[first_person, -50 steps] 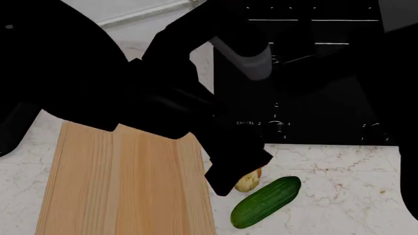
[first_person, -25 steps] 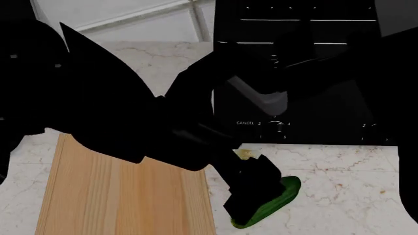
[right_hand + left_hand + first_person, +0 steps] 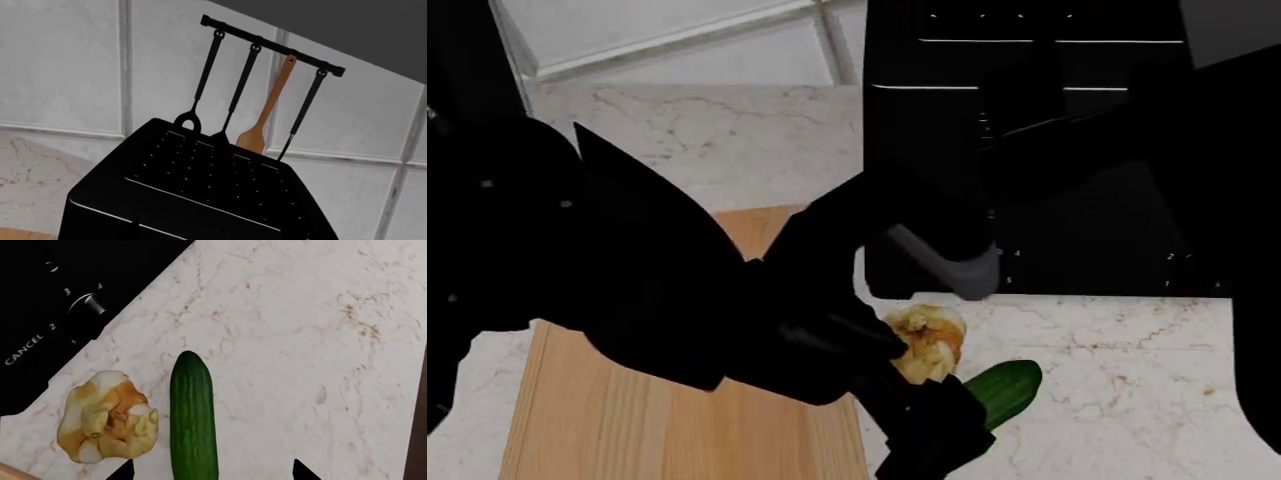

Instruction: Clear the non-vegetable object off the cutting board and place the vegetables onto it.

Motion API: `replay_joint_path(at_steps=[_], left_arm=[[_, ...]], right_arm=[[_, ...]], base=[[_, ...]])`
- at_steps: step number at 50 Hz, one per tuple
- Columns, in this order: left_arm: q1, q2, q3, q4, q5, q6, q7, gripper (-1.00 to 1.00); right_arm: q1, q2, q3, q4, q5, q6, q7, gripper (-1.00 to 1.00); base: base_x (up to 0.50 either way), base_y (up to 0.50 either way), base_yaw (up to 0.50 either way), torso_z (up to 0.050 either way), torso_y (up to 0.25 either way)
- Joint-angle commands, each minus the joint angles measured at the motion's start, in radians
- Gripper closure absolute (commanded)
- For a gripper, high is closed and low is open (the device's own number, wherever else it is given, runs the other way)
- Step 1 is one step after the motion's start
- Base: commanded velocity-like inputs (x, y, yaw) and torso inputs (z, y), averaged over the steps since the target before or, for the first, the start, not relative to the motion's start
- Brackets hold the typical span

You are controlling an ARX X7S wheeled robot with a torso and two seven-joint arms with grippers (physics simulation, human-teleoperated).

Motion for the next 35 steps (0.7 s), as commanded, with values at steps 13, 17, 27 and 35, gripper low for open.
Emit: replay_joint_path(at_steps=[13,17,27,35], left_arm=[[0.046,0.012,0.013,0.005,-0.003,0.047,0.028,-1.00],[0.052,0.013,0.018,0.004,0.002,0.058,0.033,-1.00],[0.066,0.014,0.029,-0.001,0.004,0.078,0.050,-1.00],[0.077,0.016,0.038,-0.005,0.002,0.090,0.055,-1.00]], right_arm=[[0.001,-0.013,0.003,0.004,0.005,-0.013,-0.015,-1.00],[-0.001,-0.014,0.000,0.005,0.005,-0.015,-0.013,-1.00],[0.004,-0.016,-0.010,0.009,0.011,-0.014,-0.007,-1.00],[0.003,-0.006,-0.012,0.007,0.018,-0.014,-0.007,-1.00]], base=[[0.00,0.00,0.00,0.000,0.000],[0.00,0.00,0.00,0.000,0.000],[0.00,0.00,0.00,0.000,0.000],[0.00,0.00,0.00,0.000,0.000]])
